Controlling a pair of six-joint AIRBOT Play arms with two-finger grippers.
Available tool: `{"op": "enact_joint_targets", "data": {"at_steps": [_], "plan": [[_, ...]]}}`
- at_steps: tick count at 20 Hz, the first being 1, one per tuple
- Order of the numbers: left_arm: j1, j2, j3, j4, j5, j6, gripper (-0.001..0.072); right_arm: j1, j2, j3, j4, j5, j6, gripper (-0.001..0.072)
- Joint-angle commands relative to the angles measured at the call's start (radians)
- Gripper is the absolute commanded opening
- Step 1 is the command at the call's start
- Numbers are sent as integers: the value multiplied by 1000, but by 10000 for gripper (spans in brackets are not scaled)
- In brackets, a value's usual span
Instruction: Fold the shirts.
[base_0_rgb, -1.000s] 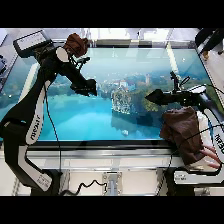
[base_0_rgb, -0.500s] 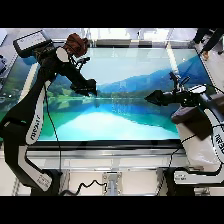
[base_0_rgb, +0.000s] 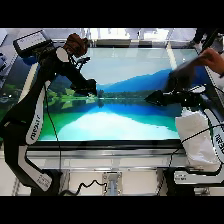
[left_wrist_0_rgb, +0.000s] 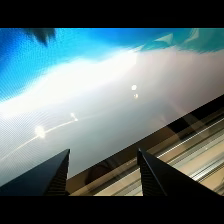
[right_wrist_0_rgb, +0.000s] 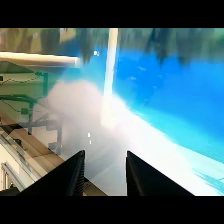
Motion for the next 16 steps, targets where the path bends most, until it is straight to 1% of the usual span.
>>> {"op": "enact_joint_targets", "data": {"at_steps": [1, 7, 11, 16], "plan": [[0, 0, 0, 0, 0, 17, 499, -1, 1, 1, 0, 2, 0, 306], [0, 0, 0, 0, 0, 18, 499, -1, 1, 1, -8, 5, 0, 306], [0, 0, 0, 0, 0, 20, 499, -1, 1, 1, -51, 11, -3, 307], [0, 0, 0, 1, 1, 20, 498, -1, 1, 1, -59, 40, -3, 308]]}}
